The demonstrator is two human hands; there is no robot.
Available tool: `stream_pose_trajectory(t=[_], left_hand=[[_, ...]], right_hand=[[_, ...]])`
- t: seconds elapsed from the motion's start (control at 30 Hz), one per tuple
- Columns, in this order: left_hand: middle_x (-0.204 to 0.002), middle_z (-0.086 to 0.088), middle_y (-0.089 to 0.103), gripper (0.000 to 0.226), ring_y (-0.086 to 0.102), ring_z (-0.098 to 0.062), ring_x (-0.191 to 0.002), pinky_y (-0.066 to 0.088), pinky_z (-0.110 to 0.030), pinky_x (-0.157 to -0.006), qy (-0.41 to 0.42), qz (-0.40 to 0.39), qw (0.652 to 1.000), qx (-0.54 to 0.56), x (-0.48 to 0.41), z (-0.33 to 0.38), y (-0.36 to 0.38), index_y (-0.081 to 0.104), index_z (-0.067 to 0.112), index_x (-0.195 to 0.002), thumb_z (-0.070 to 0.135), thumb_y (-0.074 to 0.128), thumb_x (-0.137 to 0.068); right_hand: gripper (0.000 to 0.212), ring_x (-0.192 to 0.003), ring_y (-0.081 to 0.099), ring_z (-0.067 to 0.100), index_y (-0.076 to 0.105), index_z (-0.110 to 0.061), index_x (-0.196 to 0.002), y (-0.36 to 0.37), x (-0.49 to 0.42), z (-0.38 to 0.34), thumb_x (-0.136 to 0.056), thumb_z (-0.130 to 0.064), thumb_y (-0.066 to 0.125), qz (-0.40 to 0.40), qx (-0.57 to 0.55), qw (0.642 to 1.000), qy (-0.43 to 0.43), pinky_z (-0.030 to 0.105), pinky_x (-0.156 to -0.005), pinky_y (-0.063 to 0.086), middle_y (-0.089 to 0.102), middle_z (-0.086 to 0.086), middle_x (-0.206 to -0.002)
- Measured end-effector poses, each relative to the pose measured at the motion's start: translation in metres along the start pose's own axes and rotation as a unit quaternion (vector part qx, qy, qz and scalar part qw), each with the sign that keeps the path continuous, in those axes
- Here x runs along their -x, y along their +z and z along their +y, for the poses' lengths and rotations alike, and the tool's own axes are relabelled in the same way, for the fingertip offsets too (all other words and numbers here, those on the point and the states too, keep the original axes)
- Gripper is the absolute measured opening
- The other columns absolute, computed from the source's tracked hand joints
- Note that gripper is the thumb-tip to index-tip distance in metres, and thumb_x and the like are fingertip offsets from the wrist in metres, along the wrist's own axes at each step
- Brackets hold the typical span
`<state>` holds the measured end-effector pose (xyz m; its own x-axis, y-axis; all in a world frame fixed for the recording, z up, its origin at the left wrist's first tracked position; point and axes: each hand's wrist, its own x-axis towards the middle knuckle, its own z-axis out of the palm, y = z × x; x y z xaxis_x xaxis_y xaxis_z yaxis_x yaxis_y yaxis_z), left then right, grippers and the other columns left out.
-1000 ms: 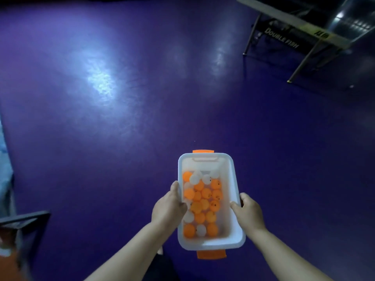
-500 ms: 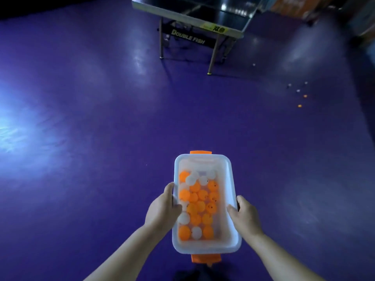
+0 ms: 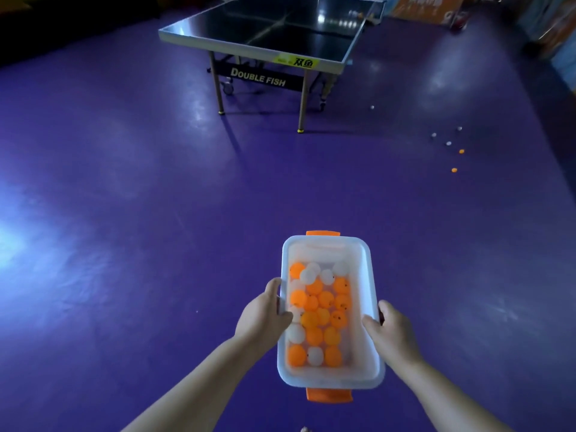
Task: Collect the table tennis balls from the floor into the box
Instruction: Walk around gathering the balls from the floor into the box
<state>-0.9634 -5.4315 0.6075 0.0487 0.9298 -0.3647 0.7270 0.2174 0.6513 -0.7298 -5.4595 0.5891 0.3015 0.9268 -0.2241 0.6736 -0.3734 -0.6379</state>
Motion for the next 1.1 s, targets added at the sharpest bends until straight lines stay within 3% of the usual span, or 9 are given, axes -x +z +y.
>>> stream_pose_trajectory(t=[0.23,0.37,0.63,0.8,0.93,1.1], left_hand=[[-0.079,0.008,0.057,0.061,0.054,-0.008,-0.063,0.048,-0.025,-0.053,-0.011,-0.010,1.000,0.001,-0.132,0.034,-0.019,0.029,0.026,-0.141,0.024,0.058,-0.087],[-0.073,0.010,0.052,0.061,0.049,-0.008,-0.059,0.037,-0.020,-0.048,0.002,-0.035,0.999,0.000,-0.222,0.047,-0.045,0.029,0.025,-0.140,0.023,0.059,-0.087],[-0.081,0.003,0.060,0.061,0.058,-0.015,-0.067,0.054,-0.036,-0.062,0.062,-0.088,0.993,-0.047,-0.405,0.104,-0.113,0.032,0.029,-0.136,0.024,0.060,-0.083],[-0.081,0.003,0.062,0.062,0.061,-0.013,-0.069,0.055,-0.033,-0.063,0.097,-0.139,0.985,-0.043,-0.497,0.153,-0.112,0.032,0.030,-0.138,0.025,0.060,-0.083],[-0.083,0.002,0.063,0.062,0.059,-0.012,-0.067,0.053,-0.029,-0.060,0.133,-0.165,0.976,-0.050,-0.568,0.205,-0.099,0.032,0.030,-0.138,0.025,0.061,-0.083],[-0.084,0.006,0.061,0.061,0.059,-0.011,-0.068,0.053,-0.028,-0.058,0.147,-0.160,0.975,-0.054,-0.669,0.285,-0.082,0.032,0.032,-0.137,0.025,0.062,-0.084]], right_hand=[[0.038,-0.048,0.032,0.014,0.029,-0.015,-0.061,0.003,-0.134,-0.031,-0.082,-0.017,0.061,-0.017,0.001,1.000,0.001,0.030,-0.047,0.025,0.038,-0.002,-0.053],[0.038,-0.049,0.032,0.014,0.029,-0.015,-0.061,0.016,-0.213,-0.059,-0.081,-0.017,0.061,0.001,-0.007,1.000,0.023,0.031,-0.047,0.025,0.038,-0.002,-0.053],[0.035,-0.048,0.033,0.013,0.031,-0.016,-0.061,0.016,-0.351,-0.135,-0.081,-0.019,0.060,0.060,-0.028,0.994,0.092,0.031,-0.046,0.025,0.039,-0.003,-0.053],[0.034,-0.049,0.034,0.013,0.033,-0.015,-0.062,-0.002,-0.429,-0.136,-0.080,-0.020,0.062,0.103,-0.037,0.985,0.133,0.032,-0.048,0.026,0.040,-0.002,-0.053],[0.028,-0.054,0.041,0.015,0.045,-0.005,-0.068,-0.028,-0.500,-0.123,-0.081,-0.021,0.063,0.112,-0.057,0.981,0.147,0.034,-0.050,0.032,0.049,0.002,-0.059],[0.031,-0.054,0.039,0.014,0.040,-0.009,-0.064,-0.073,-0.613,-0.112,-0.082,-0.019,0.064,0.109,-0.095,0.980,0.133,0.032,-0.050,0.031,0.045,0.001,-0.059]])
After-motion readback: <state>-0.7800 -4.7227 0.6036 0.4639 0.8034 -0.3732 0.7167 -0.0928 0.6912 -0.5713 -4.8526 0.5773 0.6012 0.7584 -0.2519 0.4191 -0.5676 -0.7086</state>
